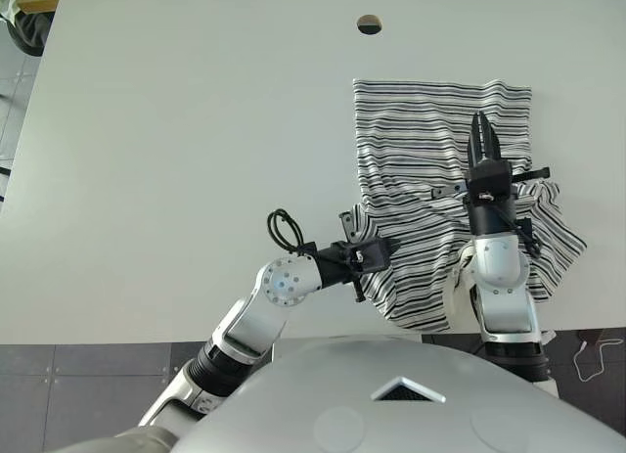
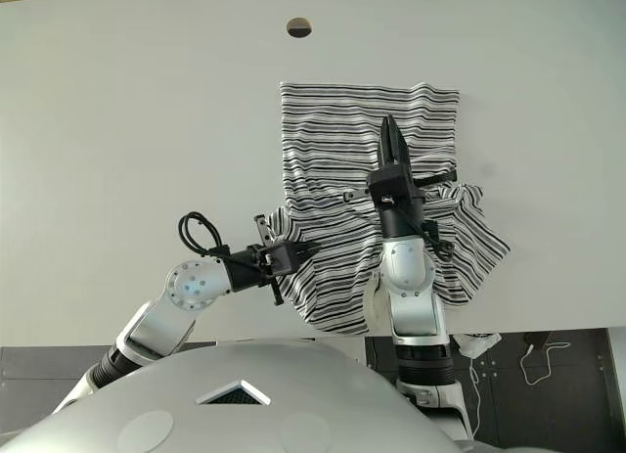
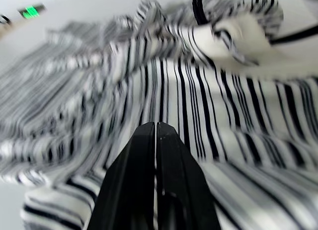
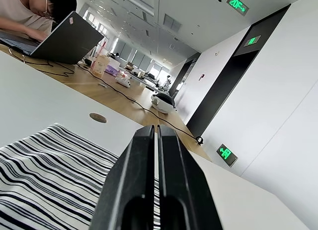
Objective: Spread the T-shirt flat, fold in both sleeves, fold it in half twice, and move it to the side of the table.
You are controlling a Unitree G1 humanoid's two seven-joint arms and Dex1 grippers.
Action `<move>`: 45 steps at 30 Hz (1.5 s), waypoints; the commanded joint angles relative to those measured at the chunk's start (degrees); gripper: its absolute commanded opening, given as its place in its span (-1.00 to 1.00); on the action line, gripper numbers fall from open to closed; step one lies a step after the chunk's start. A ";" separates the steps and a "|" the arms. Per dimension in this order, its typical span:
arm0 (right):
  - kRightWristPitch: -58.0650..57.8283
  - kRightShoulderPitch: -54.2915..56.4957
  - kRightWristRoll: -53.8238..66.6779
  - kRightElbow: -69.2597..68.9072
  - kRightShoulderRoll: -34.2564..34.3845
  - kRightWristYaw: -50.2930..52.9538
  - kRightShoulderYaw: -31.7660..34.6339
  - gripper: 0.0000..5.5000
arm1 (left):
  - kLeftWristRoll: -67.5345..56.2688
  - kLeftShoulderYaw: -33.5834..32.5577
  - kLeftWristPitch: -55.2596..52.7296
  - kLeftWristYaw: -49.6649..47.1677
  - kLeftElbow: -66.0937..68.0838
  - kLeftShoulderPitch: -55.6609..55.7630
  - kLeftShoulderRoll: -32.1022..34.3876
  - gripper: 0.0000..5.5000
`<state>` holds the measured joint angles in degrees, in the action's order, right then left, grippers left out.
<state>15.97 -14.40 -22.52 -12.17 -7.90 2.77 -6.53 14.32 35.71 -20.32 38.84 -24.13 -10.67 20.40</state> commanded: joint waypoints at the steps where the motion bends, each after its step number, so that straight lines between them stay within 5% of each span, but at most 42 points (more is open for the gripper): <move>1: -1.41 -0.28 -1.14 -2.41 1.79 1.10 -1.60 -0.95 | -2.46 -7.17 -13.65 5.12 -3.30 1.03 7.43 -0.96; 8: 0.96 -6.89 36.72 -20.43 3.89 -9.75 -4.86 -0.95 | -14.05 -21.89 -19.57 13.80 -6.51 -5.25 21.19 -0.96; 12: -0.87 -7.34 46.78 -22.38 3.20 -12.66 -2.68 -0.95 | -20.44 -24.72 -20.85 12.73 -7.71 -2.99 17.91 -0.96; 14: -2.00 -6.59 52.38 -21.93 2.93 -13.56 -0.30 -0.95 | -27.92 -29.71 -24.88 9.33 -7.27 5.95 9.77 -0.96; 17: -2.90 -5.38 53.25 -20.22 2.55 -15.38 0.08 -0.95 | -32.17 -32.22 -28.58 3.08 -0.80 19.51 0.92 -0.96; 22: -3.07 -3.75 52.68 -17.35 2.78 -18.01 0.06 -0.95 | -24.54 -23.55 -22.44 -3.77 20.43 34.46 -5.36 -0.96; 30: -3.01 -3.77 51.75 -17.06 3.25 -19.88 -0.71 -0.95 | -13.04 -19.03 0.60 -10.70 75.07 56.77 -14.83 -0.96; 37: -3.46 -3.49 50.97 -16.58 3.92 -19.00 0.08 -0.95 | -8.90 -20.08 7.49 -12.13 93.51 60.63 -13.07 -0.96; 45: -3.32 -3.33 49.46 -15.69 4.24 -19.31 0.61 -0.95 | -7.04 -23.07 11.55 -13.70 97.99 61.98 -7.49 -0.96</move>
<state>13.13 -17.94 27.64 -28.41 -3.78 -16.40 -6.05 6.54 13.70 -8.35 25.17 71.93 51.87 11.62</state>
